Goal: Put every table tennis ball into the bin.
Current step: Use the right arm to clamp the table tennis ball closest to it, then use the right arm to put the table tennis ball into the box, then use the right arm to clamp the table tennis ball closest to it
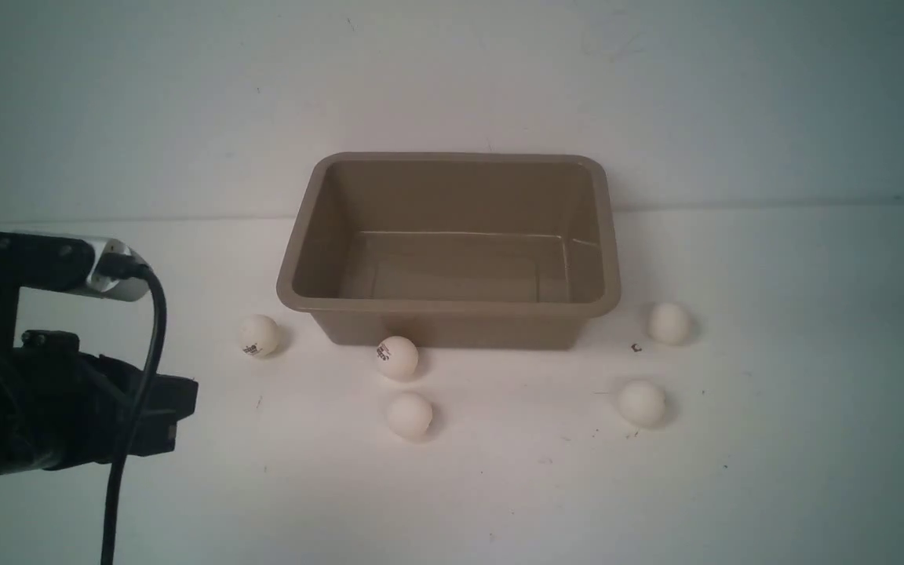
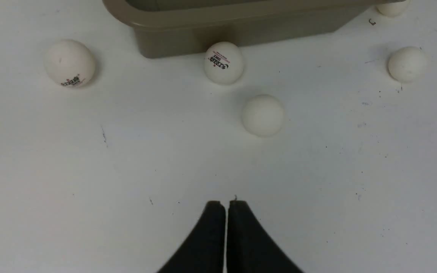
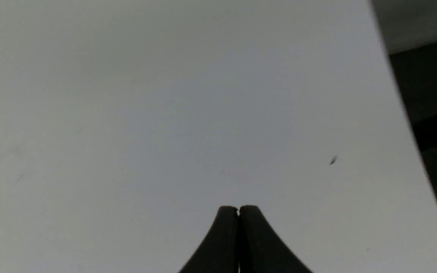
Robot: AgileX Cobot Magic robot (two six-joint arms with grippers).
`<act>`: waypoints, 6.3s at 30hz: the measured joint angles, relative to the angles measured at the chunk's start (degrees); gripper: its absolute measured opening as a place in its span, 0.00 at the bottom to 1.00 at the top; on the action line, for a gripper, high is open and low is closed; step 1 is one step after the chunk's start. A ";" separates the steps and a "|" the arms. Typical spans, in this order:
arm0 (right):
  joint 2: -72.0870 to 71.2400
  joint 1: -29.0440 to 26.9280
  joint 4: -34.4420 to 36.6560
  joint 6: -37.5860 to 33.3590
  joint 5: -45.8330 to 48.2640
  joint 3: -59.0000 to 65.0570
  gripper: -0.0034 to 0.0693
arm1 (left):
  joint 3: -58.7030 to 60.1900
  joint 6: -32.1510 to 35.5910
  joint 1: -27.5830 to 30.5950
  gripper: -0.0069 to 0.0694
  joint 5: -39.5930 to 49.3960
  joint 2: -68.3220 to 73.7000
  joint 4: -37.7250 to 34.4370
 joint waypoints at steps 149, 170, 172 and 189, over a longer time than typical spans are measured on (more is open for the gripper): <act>33.81 37.71 11.06 -18.64 0.35 -16.21 0.61 | -0.06 2.33 0.00 0.09 1.62 5.03 5.68; 37.84 37.25 6.76 -17.13 -6.85 -16.17 0.67 | -0.06 2.33 0.00 0.09 1.69 5.03 5.70; 37.84 36.60 6.76 -16.85 -7.43 -16.17 0.68 | -0.06 2.33 0.00 0.09 1.69 5.03 5.70; 41.39 35.77 10.46 -16.98 -11.19 -16.41 0.68 | -0.06 2.33 0.00 0.09 1.69 5.03 5.70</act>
